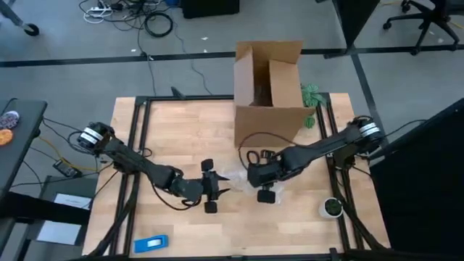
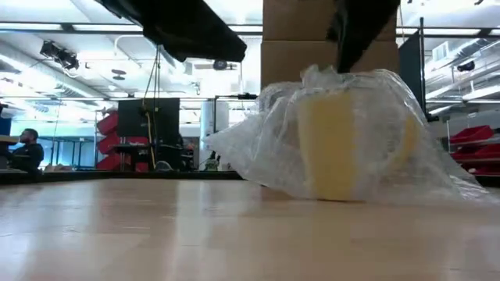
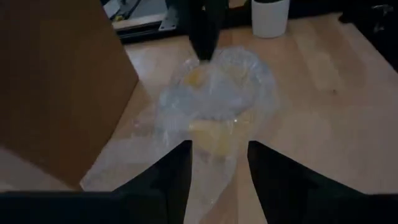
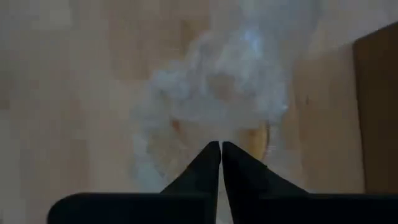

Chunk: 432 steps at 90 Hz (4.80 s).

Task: Wrap mug
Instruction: Wrap the yellow mug with transparent bubble wrap

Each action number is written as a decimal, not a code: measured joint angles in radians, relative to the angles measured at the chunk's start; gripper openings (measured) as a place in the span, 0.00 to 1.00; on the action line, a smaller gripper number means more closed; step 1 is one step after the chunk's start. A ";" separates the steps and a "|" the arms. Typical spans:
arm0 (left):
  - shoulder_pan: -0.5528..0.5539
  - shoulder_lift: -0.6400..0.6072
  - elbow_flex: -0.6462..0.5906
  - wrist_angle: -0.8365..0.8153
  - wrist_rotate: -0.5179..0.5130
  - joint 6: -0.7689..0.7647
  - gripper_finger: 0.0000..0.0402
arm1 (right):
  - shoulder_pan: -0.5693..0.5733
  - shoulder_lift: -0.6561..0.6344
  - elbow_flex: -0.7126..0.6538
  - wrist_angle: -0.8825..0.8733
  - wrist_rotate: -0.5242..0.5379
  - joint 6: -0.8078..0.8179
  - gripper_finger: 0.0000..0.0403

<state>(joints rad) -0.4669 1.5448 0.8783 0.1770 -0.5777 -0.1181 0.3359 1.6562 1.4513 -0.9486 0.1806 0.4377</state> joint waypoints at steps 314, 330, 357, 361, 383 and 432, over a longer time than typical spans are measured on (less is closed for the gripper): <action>-0.033 0.000 0.000 -0.154 -0.006 -0.127 0.35 | -0.105 0.156 -0.100 0.157 -0.131 -0.094 0.00; -0.033 0.000 0.000 -0.155 -0.006 -0.130 0.35 | -0.101 0.050 -0.092 0.127 -0.132 -0.076 0.00; -0.033 0.000 0.000 -0.154 -0.005 -0.148 0.35 | -0.088 -0.005 -0.099 0.110 -0.215 -0.020 0.00; -0.033 0.000 0.000 -0.154 -0.004 -0.152 0.35 | -0.088 -0.003 -0.111 0.116 -0.229 -0.020 0.00; -0.043 0.000 0.000 -0.151 0.014 -0.152 0.35 | -0.122 0.031 -0.193 0.164 -0.180 -0.025 0.00; -0.046 0.000 0.000 -0.147 0.014 -0.155 0.35 | -0.212 0.045 -0.242 0.278 -0.152 -0.106 0.00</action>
<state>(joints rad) -0.5129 1.5452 0.8787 0.0296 -0.5637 -0.2729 0.1243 1.7013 1.2096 -0.6710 0.0281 0.3315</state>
